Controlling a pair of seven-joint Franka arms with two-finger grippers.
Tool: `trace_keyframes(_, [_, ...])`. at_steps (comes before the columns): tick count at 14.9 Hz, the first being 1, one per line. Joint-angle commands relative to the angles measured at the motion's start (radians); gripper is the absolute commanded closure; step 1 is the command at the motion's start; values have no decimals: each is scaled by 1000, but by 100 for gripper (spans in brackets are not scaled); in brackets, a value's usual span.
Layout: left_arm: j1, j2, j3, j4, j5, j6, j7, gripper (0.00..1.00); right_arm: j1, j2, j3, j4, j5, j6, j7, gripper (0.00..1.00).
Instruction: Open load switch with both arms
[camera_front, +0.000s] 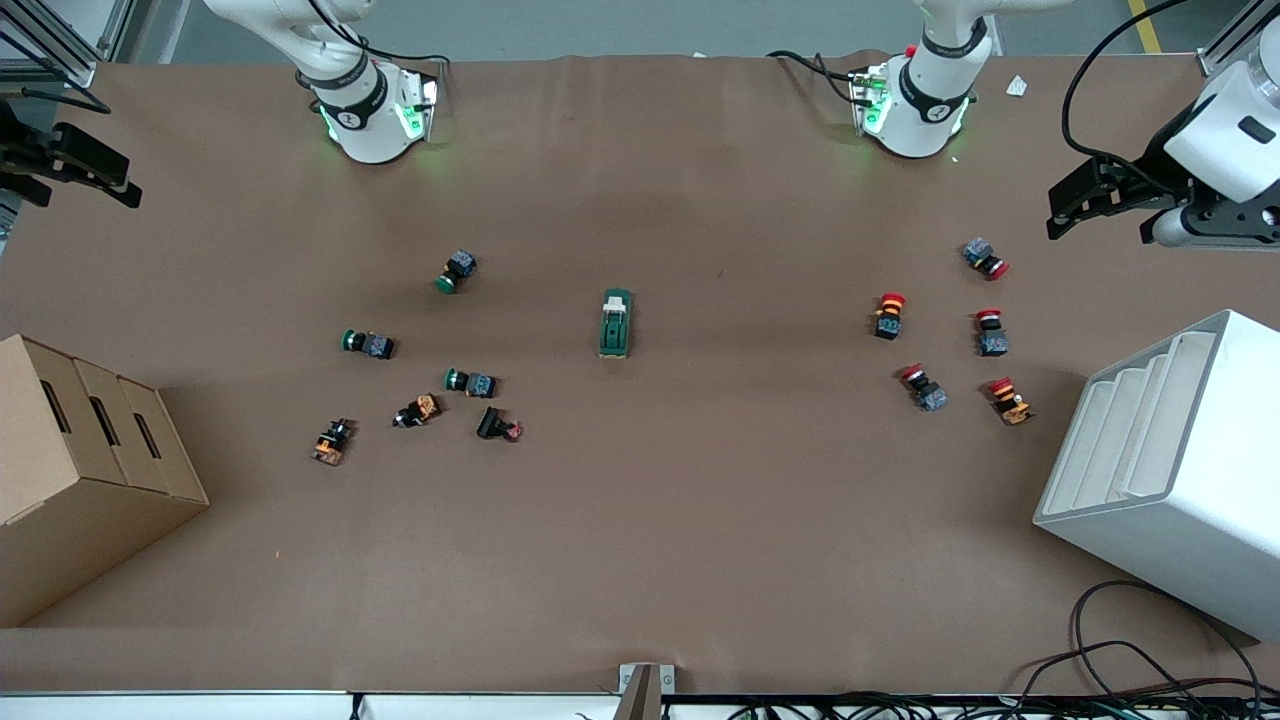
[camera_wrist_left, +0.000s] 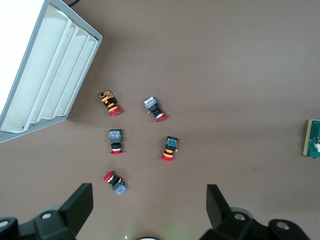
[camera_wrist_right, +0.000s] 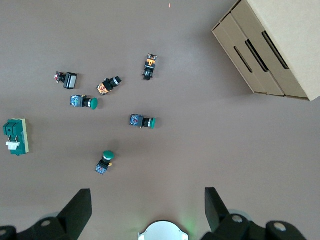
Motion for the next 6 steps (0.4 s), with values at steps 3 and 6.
trace_keyframes(3, [5,10,-3,13,-1,0,8,0,-4,-23,7,-14,6,3,-8,0])
trace_keyframes(6, [5,20,-2,36,0,-8,2,0,-3,-22,7,-13,4,-5,-8,0])
